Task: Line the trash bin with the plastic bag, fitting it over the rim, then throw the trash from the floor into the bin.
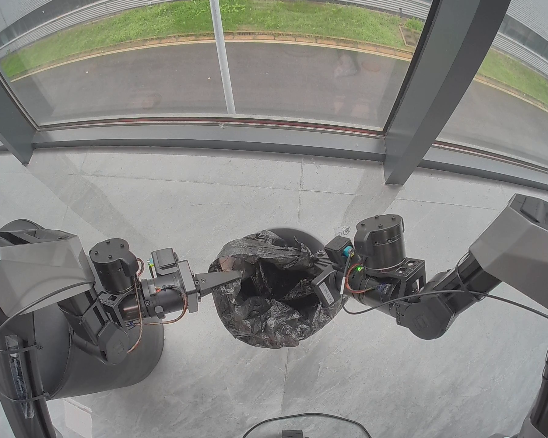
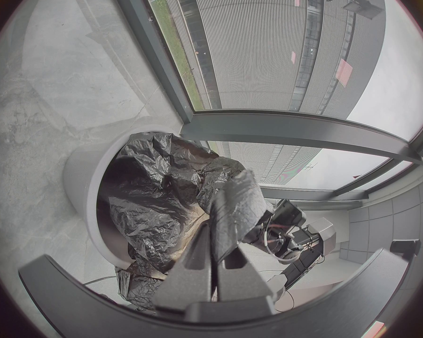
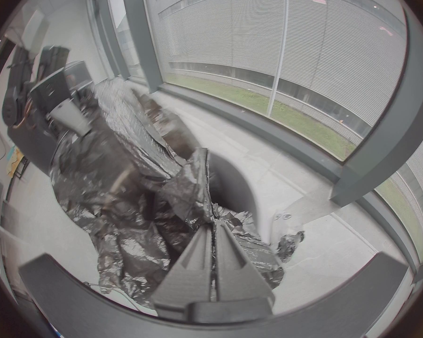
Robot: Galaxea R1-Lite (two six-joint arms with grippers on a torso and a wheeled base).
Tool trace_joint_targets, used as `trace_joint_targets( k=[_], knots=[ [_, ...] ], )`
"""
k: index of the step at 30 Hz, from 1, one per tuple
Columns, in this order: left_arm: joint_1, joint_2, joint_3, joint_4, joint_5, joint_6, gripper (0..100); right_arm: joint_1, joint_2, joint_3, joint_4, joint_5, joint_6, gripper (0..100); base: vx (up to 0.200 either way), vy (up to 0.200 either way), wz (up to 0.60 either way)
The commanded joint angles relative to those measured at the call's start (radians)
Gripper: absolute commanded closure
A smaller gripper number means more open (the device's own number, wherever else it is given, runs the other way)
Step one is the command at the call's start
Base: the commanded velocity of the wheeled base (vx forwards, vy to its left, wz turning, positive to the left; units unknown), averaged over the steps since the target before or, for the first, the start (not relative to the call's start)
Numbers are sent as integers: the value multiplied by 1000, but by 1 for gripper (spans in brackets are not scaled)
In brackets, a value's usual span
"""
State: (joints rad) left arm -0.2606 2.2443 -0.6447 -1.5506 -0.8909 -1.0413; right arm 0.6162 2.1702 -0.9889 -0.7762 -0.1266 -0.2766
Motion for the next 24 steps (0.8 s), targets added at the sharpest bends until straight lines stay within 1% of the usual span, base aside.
trace_joint_targets(
  k=[1, 4, 6, 9, 14, 16, 18, 19, 24],
  knots=[
    [18, 11, 14, 1, 0, 3, 100, -35, -32, -13, -5, -2, 2, 100, 0, 0, 0],
    [40, 28, 0, 0, 0, 3, 100, -42, -23, -25, -5, -4, 4, 100, 0, 0, 0],
    [61, 55, -35, 1, -2, 3, 100, -55, 0, -57, -6, -7, 7, 100, 0, 0, 0],
    [77, 74, -70, 1, -2, 3, 100, -73, 39, -109, -6, -36, 8, 100, 0, 0, 0],
    [75, 92, -125, 1, -13, 4, 100, -84, 91, -178, -26, -44, 28, 100, 0, 0, 0],
    [73, 109, -155, 1, -33, 4, 100, -85, 111, -203, -26, -47, 30, 100, 0, 0, 0],
    [77, 126, -181, 1, -74, 4, 100, -87, 129, -228, -26, -51, 30, 100, 0, 0, 0],
    [77, 136, -196, 1, -95, 3, 100, -92, 141, -243, -28, -67, 30, 100, 0, 0, 0],
    [78, 167, -243, 3, -108, 1, 100, -98, 175, -297, -26, -87, 30, 100, 0, 0, 0]
  ],
)
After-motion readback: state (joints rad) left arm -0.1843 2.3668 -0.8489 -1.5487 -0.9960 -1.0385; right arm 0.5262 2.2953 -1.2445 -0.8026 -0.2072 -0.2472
